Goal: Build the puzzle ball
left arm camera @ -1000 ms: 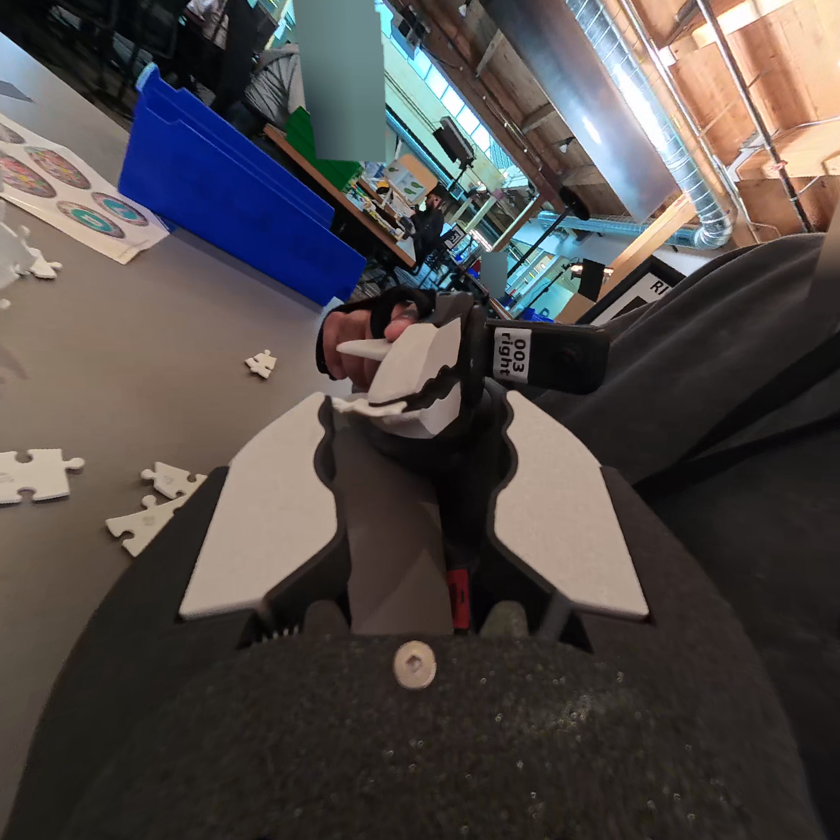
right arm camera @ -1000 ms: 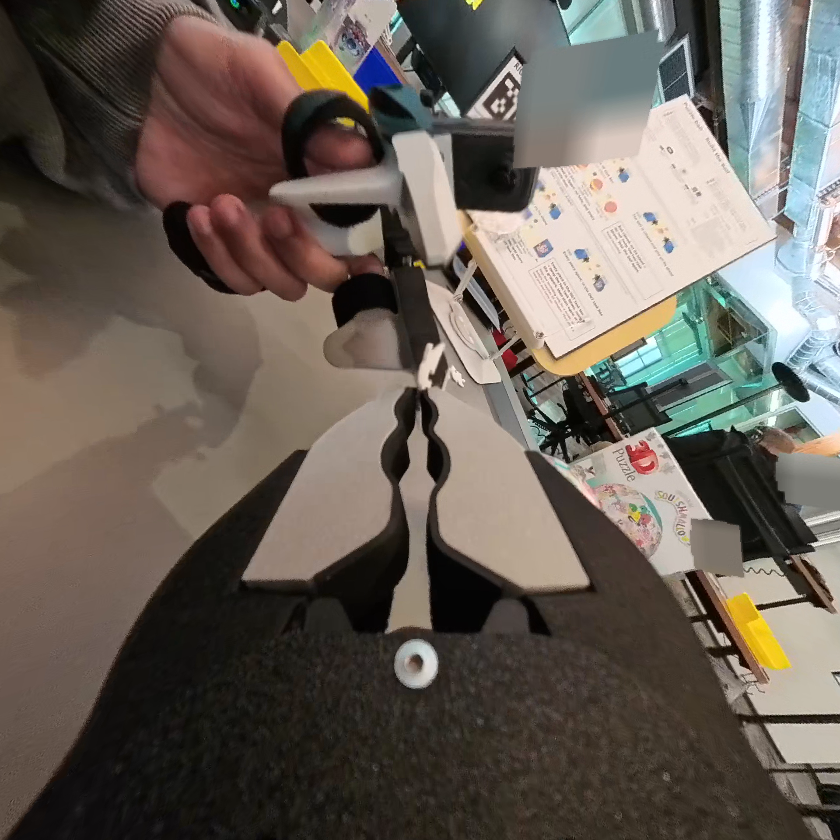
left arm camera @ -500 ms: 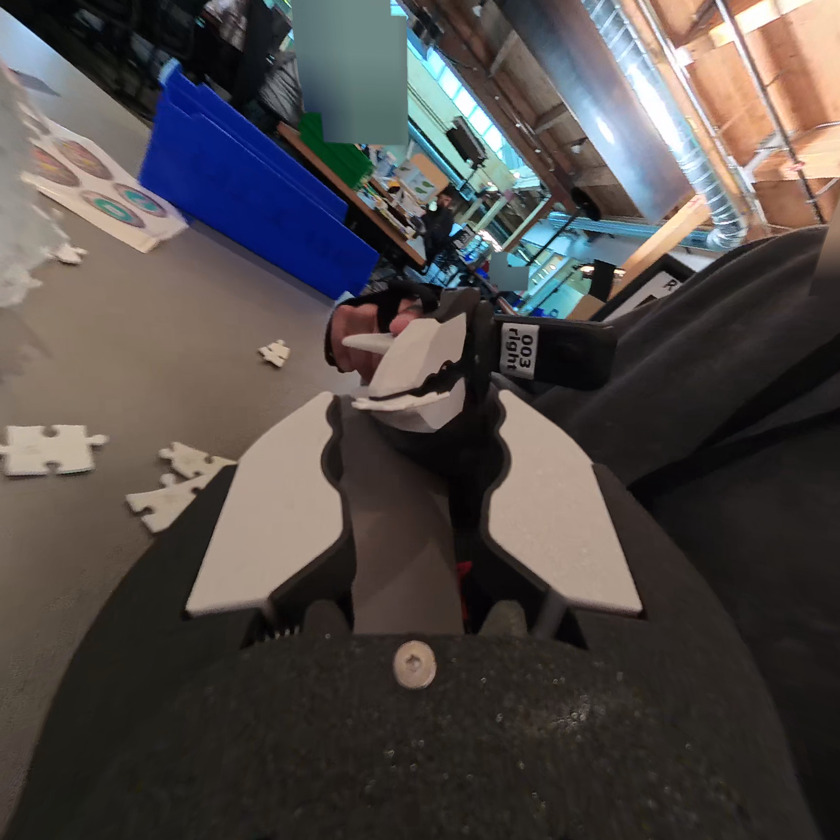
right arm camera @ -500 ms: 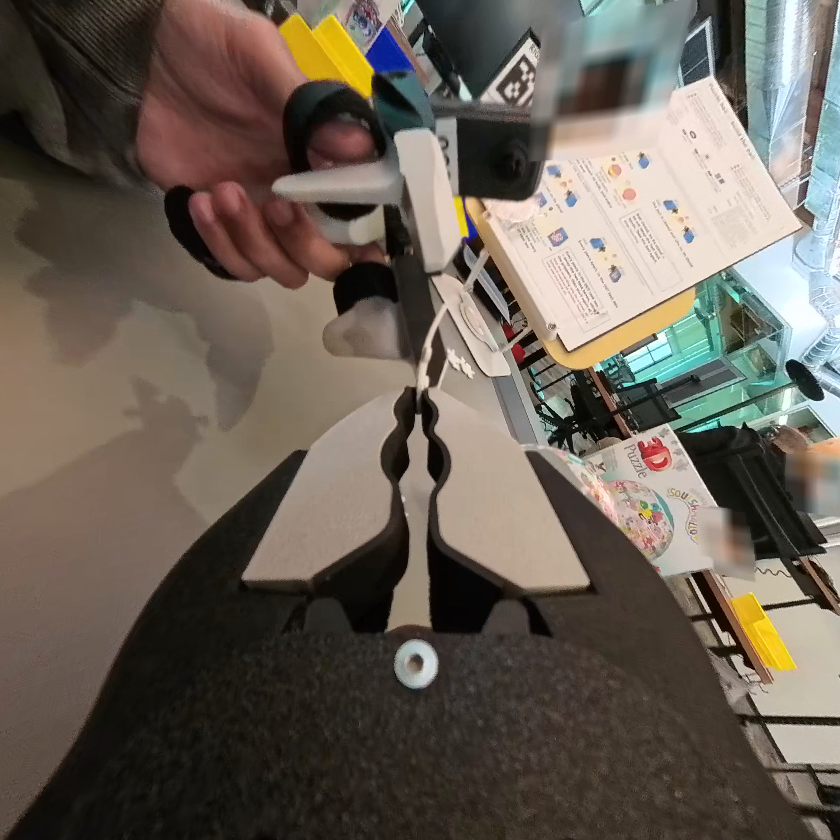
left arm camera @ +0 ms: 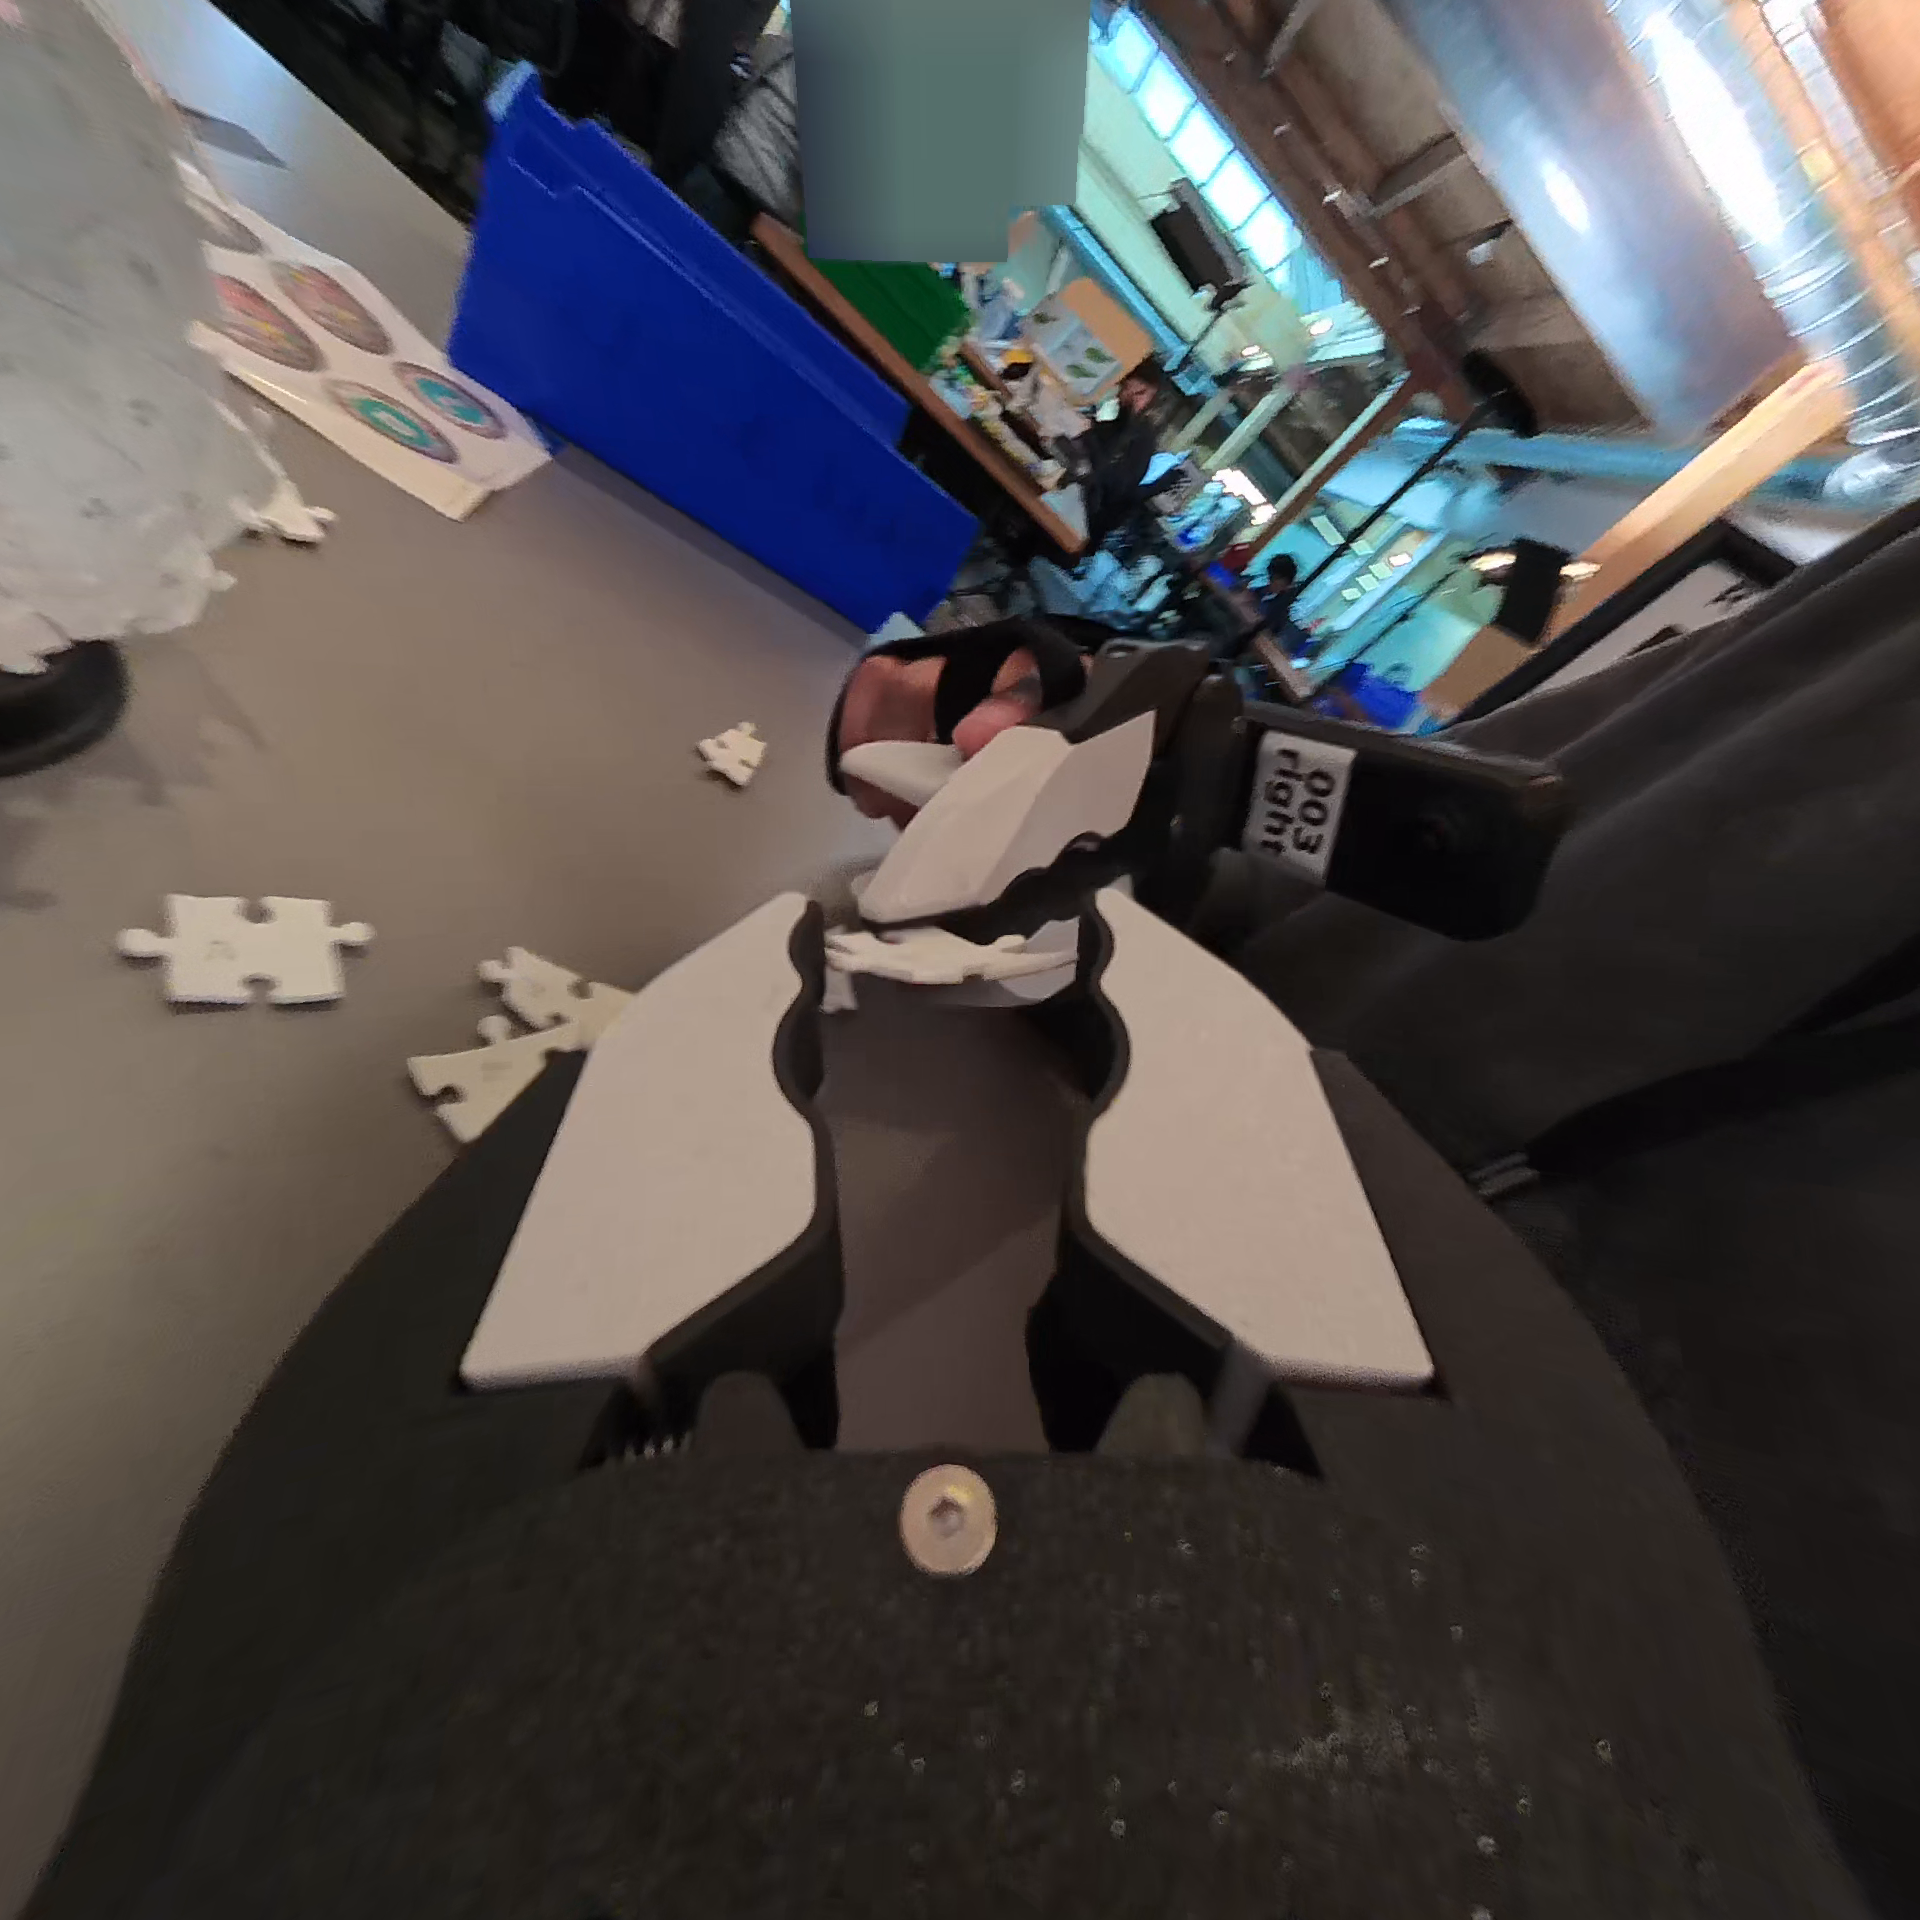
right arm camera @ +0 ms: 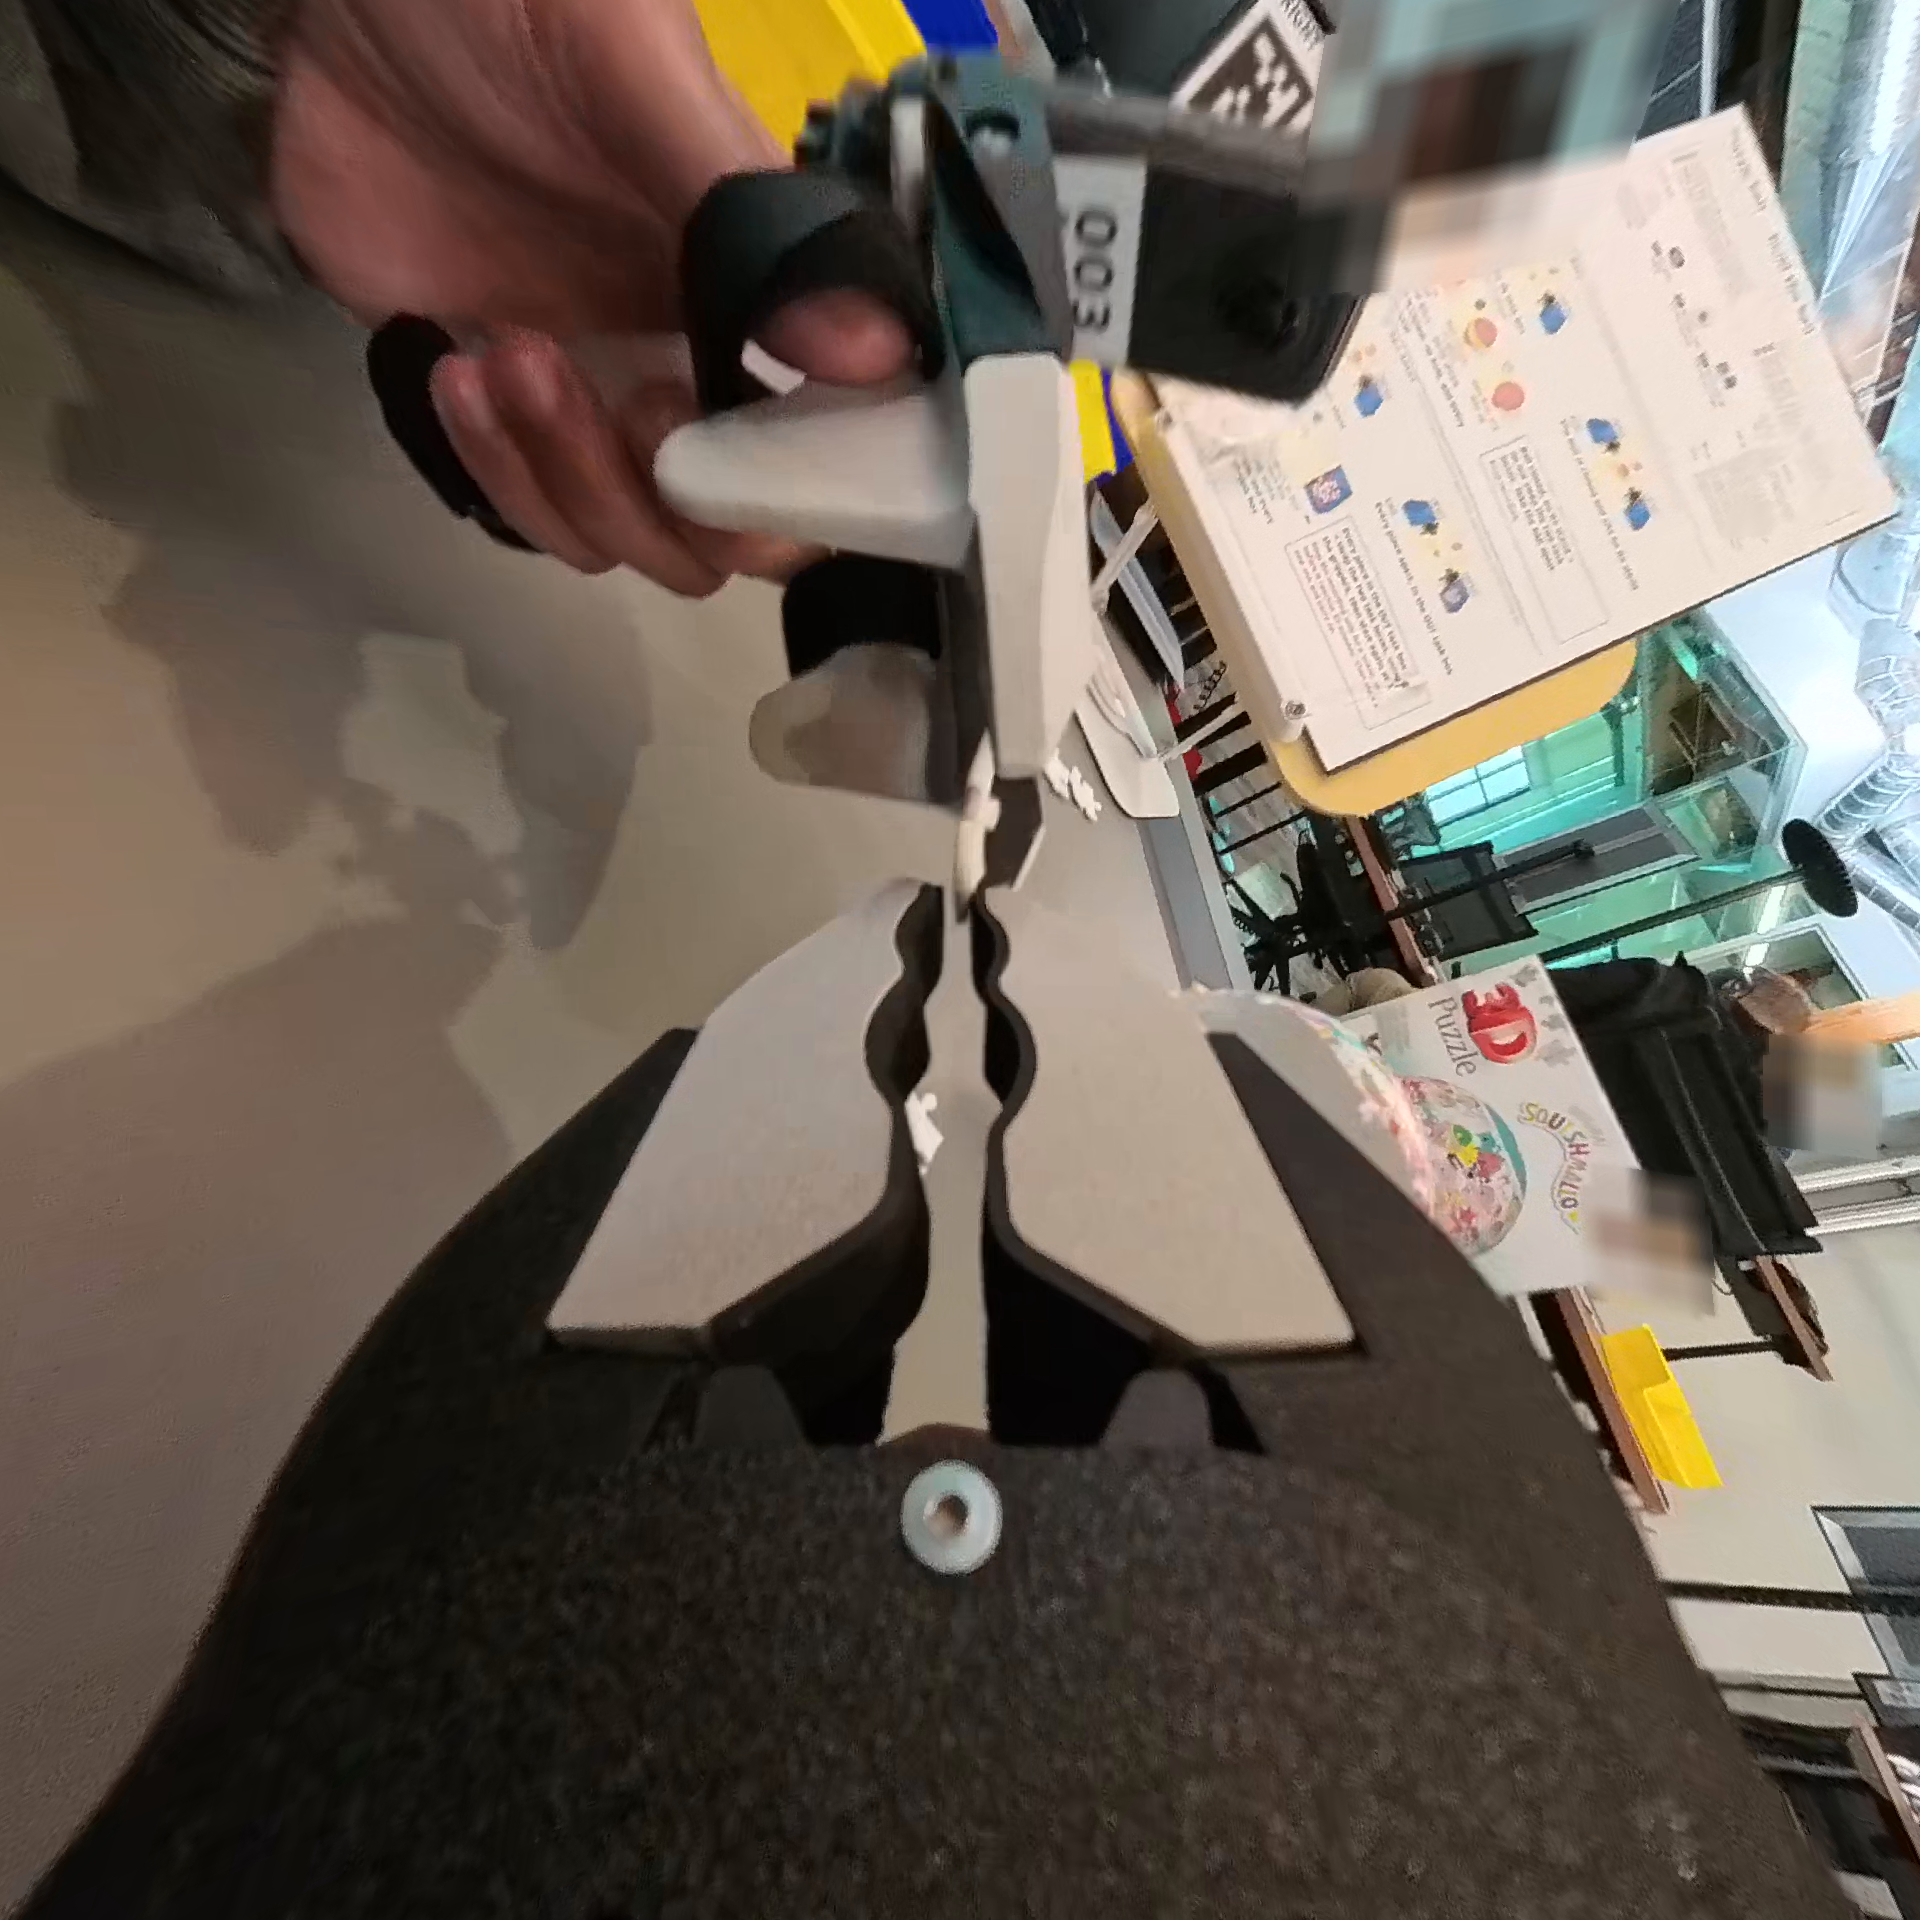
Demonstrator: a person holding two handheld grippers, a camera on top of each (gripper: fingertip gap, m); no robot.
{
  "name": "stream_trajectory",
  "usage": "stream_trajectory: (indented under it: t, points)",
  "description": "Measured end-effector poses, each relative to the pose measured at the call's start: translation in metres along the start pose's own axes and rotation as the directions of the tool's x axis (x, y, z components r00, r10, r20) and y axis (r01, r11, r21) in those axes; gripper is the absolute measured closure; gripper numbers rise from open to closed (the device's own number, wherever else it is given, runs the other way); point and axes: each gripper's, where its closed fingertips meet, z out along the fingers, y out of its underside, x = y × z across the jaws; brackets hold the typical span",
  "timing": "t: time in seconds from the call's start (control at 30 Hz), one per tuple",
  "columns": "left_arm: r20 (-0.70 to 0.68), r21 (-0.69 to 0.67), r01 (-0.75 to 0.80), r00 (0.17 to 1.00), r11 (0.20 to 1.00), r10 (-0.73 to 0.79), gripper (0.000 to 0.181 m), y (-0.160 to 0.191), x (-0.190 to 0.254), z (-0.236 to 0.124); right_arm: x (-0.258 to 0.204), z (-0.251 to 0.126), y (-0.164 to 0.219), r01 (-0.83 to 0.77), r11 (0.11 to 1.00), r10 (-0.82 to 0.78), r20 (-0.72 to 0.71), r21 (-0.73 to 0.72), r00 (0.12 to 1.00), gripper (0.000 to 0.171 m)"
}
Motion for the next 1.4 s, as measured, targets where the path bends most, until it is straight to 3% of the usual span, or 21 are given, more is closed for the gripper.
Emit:
stream_trajectory:
  t: [0.13, 0.27, 0.37, 0.53, 0.73, 0.93, 1.13, 1.4]
  points:
    - [0.181, -0.017, -0.14, 0.973, 0.99, 0.141, 0.136, -0.006, -0.016, -0.011, 0.002, -0.004, 0.015, -0.063, 0.997, 0.064, 0.013, -0.034, 0.998, 0.156]
    - [0.305, -0.078, -0.273, 0.909, 0.959, 0.284, 0.136, -0.008, -0.024, -0.017, 0.005, -0.006, 0.001, -0.258, 0.966, 0.254, 0.091, 0.035, 0.963, 0.153]
    - [0.256, -0.072, -0.251, 0.931, 0.965, 0.261, 0.135, -0.005, -0.017, -0.01, 0.013, -0.002, -0.008, -0.252, 0.965, 0.249, 0.048, 0.071, 0.967, 0.148]
    - [0.161, 0.008, -0.164, 0.974, 0.986, 0.161, 0.135, -0.01, -0.005, -0.004, 0.005, 0.002, -0.01, -0.161, 0.984, 0.159, 0.028, 0.079, 0.987, 0.168]
    - [0.114, 0.06, -0.121, 0.987, 0.991, 0.114, 0.141, -0.014, 0.0, -0.006, 0.012, 0.0, -0.003, -0.17, 0.982, 0.171, -0.007, 0.079, 0.985, 0.169]
    - [0.099, 0.057, -0.103, 0.99, 0.993, 0.097, 0.131, -0.011, 0.001, -0.004, 0.01, 0.0, 0.006, -0.165, 0.983, 0.164, 0.019, 0.075, 0.986, 0.169]
    - [0.079, 0.056, -0.107, 0.992, 0.993, 0.103, 0.164, -0.01, 0.003, -0.005, 0.005, 0.003, 0.006, -0.161, 0.985, 0.16, 0.028, 0.067, 0.987, 0.169]
    - [0.148, 0.034, -0.14, 0.98, 0.99, 0.133, 0.176, -0.01, -0.007, -0.01, 0.007, 0.003, 0.012, -0.136, 0.99, 0.136, 0.006, 0.034, 0.991, 0.168]
